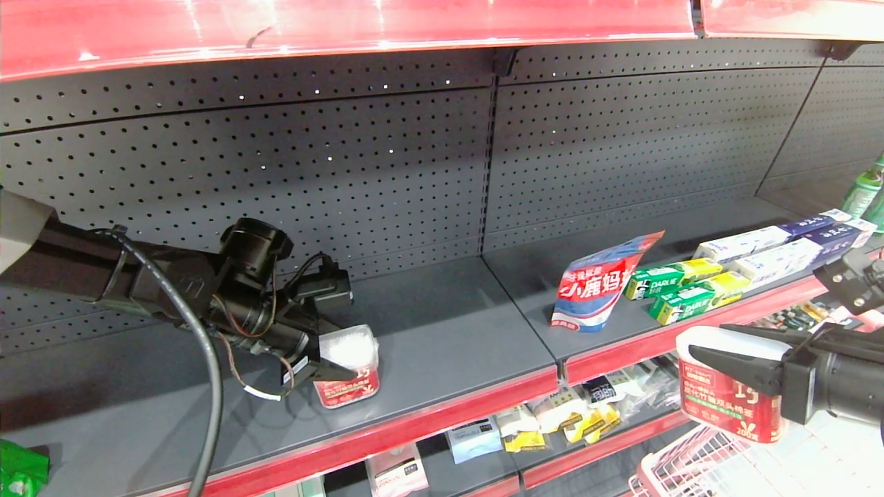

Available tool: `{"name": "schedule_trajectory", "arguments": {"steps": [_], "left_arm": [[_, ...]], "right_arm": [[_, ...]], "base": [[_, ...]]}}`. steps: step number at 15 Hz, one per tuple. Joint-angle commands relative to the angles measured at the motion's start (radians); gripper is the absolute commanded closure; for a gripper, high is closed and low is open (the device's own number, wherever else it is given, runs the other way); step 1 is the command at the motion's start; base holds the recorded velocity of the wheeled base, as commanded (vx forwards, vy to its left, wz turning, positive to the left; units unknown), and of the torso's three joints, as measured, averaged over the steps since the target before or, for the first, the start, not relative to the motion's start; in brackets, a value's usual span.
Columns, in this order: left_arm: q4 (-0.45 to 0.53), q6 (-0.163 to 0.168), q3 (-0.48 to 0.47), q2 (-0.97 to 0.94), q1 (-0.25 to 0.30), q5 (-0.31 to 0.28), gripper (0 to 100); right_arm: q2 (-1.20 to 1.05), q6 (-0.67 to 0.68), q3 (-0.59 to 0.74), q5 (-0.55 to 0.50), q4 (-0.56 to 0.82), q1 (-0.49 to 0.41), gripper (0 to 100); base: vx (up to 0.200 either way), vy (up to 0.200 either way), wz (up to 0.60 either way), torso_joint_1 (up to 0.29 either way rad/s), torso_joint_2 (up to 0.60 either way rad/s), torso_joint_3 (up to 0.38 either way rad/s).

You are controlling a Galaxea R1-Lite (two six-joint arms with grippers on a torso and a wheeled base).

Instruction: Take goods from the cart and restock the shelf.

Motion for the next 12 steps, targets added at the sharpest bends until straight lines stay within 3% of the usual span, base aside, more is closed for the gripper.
{"name": "schedule_trajectory", "arguments": {"steps": [1, 12], "left_arm": [[0.001, -0.001, 0.015, -0.008, -0.007, 0.001, 100], [-0.001, -0.001, 0.090, -0.048, -0.018, 0.001, 100]], "right_arm": [[0.000, 0.000, 0.000, 0.002, -0.001, 0.001, 100], [0.000, 0.000, 0.000, 0.000, -0.001, -0.001, 100]], "base": [[0.000, 0.000, 0.00, 0.000, 0.00, 0.000], [0.000, 0.000, 0.00, 0.000, 0.00, 0.000]]}}
